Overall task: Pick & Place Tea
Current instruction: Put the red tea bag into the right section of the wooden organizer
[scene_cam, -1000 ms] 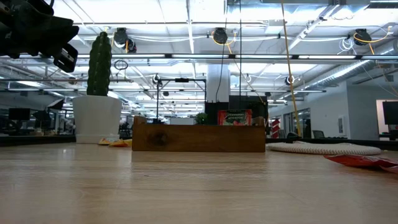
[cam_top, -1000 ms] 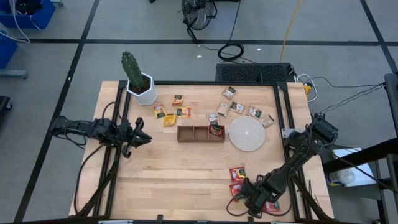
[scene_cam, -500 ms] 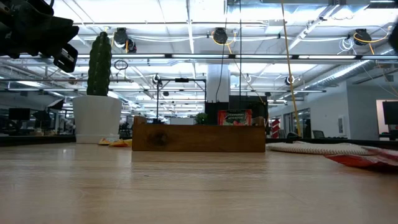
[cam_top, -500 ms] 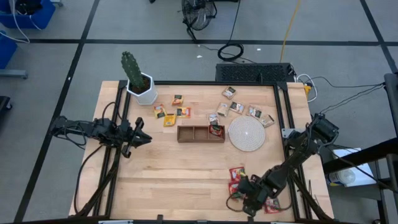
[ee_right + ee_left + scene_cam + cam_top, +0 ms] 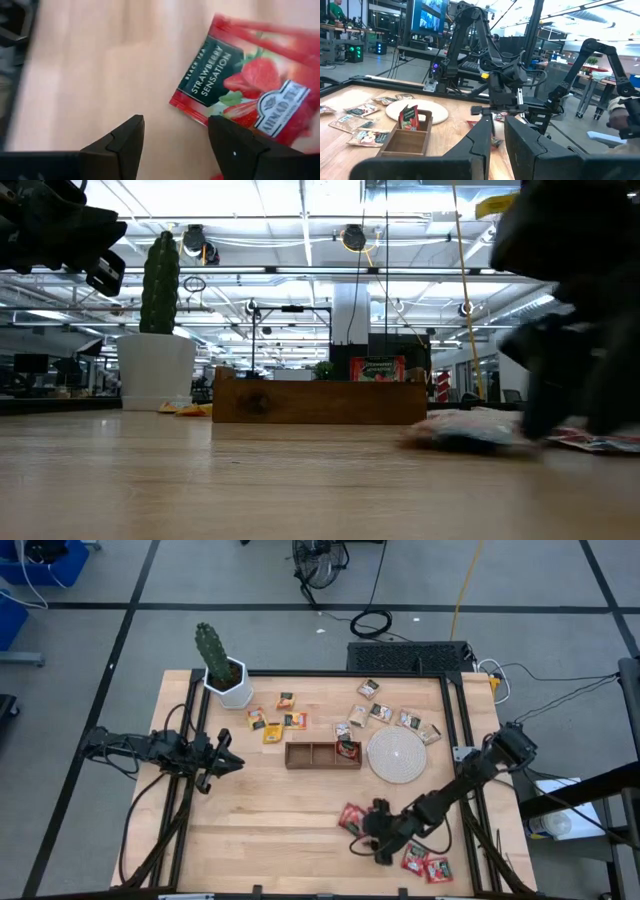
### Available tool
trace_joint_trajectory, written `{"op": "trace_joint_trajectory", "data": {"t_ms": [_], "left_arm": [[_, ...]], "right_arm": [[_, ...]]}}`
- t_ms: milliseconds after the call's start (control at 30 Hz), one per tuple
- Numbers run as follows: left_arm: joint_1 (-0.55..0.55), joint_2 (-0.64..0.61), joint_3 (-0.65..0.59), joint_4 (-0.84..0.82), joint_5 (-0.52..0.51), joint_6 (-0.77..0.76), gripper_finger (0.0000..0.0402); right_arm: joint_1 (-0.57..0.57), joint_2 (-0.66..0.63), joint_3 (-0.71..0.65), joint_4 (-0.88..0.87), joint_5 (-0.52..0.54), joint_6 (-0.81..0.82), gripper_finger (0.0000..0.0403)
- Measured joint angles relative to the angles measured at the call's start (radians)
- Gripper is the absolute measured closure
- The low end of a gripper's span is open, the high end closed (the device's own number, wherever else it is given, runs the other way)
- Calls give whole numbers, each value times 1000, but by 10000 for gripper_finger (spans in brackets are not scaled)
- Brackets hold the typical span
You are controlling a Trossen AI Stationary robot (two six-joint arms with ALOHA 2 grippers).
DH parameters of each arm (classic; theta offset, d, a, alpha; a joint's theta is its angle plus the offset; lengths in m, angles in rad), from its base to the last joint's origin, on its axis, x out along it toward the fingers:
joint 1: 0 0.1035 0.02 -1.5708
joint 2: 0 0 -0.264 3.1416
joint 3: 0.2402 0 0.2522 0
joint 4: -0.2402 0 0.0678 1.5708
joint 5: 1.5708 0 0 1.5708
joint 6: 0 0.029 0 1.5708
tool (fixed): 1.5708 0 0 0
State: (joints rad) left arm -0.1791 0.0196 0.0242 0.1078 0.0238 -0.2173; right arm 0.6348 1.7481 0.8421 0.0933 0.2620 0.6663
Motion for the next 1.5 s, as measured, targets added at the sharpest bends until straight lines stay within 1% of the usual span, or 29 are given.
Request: {"op": "trace_joint_trajectory", "data": {"t_ms": [133, 300, 367, 433, 467, 533, 633, 667, 733, 800, 867, 967, 1067, 1267, 1400, 1500], "left_arm": [[0, 0, 0, -1, 0, 0, 344], [0, 0, 0, 0, 0, 0, 344], [0, 0, 0, 0, 0, 0, 344], [0, 0, 0, 0, 0, 0, 344], [0, 0, 0, 0, 0, 0, 344], [0, 0, 0, -1, 0, 0, 344], [0, 0, 0, -2, 0, 0, 344], [0, 0, 0, -2, 0, 0, 344], [0, 0, 0, 0, 0, 0, 344], [0, 0, 0, -1, 0, 0, 344], [0, 0, 0, 0, 0, 0, 344], [0, 0, 0, -3, 0, 0, 344], [0, 0, 0, -2, 0, 0, 344], [0, 0, 0, 0, 0, 0, 344], [0, 0, 0, -1, 0, 0, 344], [0, 0, 0, -3, 0, 0, 344]], "right_arm": [[-34, 0, 0, 21, 121, -141, 198], [-53, -14, 0, 103, 240, -379, 202], [-56, -38, 1, 91, 266, -387, 208], [-65, -80, 2, 25, 256, -324, 213], [-73, -108, 9, -52, 254, -244, 216], [-94, -160, 55, -265, 235, -44, 224], [-124, -215, 131, -624, 113, 179, 240], [-130, -223, 146, -694, 70, 228, 244], [-140, -235, 154, -737, -11, 288, 251], [-151, -239, 155, -711, -97, 310, 255], [-152, -237, 143, -635, -183, 305, 256], [-151, -230, 101, -472, -239, 299, 257], [-149, -232, 53, -407, -234, 329, 260], [-129, -231, -56, -396, -239, 472, 272], [-106, -230, -85, -367, -239, 482, 285], [-95, -231, -89, -334, -229, 481, 310]]}}
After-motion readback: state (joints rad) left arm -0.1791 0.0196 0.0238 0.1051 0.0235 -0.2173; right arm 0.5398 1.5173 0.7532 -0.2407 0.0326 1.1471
